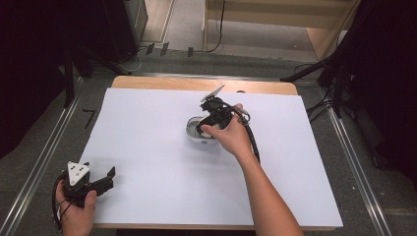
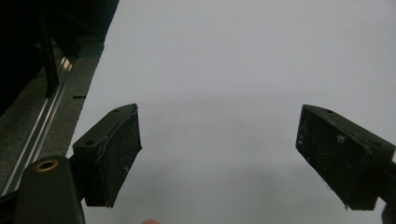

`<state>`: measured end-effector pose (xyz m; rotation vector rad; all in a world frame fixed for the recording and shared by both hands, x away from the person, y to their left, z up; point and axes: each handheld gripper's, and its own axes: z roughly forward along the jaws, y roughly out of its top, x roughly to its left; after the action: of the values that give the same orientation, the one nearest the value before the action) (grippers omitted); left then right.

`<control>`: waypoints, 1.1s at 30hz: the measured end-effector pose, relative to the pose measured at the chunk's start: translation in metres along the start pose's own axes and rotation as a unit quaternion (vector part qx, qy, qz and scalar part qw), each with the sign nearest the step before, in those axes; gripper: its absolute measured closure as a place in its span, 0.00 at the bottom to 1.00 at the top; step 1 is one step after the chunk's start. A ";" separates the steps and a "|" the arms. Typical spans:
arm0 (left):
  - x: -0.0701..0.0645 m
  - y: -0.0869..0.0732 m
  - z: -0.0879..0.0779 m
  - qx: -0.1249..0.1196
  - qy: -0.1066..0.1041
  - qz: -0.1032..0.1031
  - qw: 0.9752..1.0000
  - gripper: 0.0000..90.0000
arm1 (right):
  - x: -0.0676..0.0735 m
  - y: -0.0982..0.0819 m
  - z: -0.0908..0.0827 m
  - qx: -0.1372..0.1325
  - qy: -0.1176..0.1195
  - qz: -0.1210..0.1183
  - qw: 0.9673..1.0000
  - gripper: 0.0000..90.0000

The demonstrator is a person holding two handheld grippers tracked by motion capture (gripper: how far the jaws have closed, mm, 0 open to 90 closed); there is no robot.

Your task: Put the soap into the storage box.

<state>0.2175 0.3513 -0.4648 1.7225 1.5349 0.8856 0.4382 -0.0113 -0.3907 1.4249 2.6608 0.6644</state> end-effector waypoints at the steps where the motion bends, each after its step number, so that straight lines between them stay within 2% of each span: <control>1: 0.000 0.000 0.000 -0.001 -0.001 0.000 1.000 0.17 | 0.001 0.001 0.001 0.000 -0.001 0.002 1.000 0.28; 15: 0.000 0.000 0.000 -0.001 -0.001 0.000 1.000 0.17 | 0.004 0.006 0.013 0.010 -0.013 0.021 1.000 0.28; 33: 0.000 0.000 0.000 -0.001 -0.003 0.000 1.000 0.17 | 0.002 0.006 0.021 0.019 -0.015 0.029 0.999 0.28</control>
<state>0.2172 0.3516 -0.4646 1.7227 1.5298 0.8817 0.4466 -0.0001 -0.4069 1.5149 2.6313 0.5946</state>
